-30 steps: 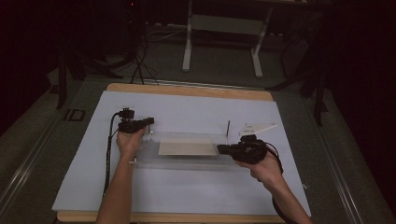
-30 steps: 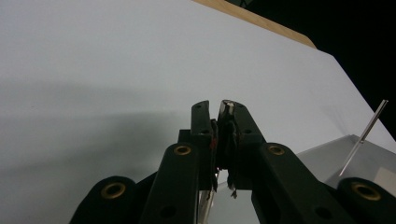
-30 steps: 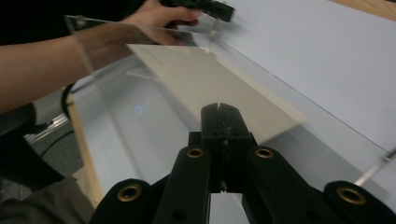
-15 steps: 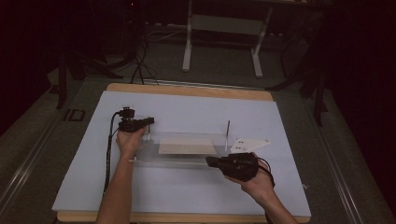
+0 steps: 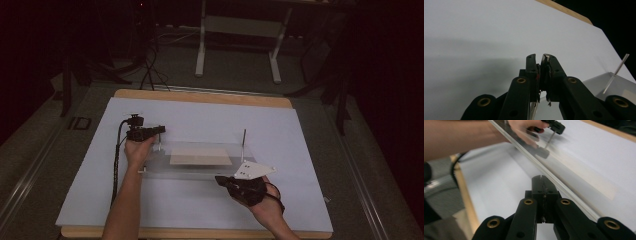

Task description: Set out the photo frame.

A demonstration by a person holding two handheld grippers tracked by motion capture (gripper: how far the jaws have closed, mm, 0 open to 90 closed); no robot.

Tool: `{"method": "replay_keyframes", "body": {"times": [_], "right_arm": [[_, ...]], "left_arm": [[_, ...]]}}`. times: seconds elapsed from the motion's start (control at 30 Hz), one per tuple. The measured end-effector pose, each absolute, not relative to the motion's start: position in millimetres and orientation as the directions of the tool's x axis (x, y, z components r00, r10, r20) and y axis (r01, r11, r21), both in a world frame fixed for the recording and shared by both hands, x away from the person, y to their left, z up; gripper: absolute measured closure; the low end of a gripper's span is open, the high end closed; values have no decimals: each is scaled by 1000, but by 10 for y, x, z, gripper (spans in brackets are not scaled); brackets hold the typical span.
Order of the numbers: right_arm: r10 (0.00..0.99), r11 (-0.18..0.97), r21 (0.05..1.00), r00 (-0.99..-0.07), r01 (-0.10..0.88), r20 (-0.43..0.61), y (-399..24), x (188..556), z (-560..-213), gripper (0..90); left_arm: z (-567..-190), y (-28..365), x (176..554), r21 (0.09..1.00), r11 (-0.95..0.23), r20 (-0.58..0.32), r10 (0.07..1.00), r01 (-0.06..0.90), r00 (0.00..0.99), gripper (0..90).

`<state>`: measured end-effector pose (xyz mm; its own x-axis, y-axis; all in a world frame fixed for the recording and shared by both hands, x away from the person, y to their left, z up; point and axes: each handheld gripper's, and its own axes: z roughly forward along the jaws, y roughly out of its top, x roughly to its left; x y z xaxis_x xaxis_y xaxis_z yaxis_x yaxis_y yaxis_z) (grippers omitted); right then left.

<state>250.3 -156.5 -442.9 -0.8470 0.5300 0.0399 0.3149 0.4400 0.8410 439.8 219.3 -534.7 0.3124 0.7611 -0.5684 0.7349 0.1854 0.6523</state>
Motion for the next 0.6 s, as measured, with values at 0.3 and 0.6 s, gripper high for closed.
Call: {"method": "replay_keyframes", "body": {"times": [0.3, 0.6], "right_arm": [[545, 428, 856, -838, 292, 13, -1501, 2489, -4494, 900], [558, 408, 871, -830, 274, 0, -1502, 2512, -4463, 900]], "left_arm": [[-5337, 2189, 4390, 660, 171, -552, 771, 732, 318, 756], [-5301, 2298, 4337, 677, 173, -551, 763, 715, 337, 613]]}}
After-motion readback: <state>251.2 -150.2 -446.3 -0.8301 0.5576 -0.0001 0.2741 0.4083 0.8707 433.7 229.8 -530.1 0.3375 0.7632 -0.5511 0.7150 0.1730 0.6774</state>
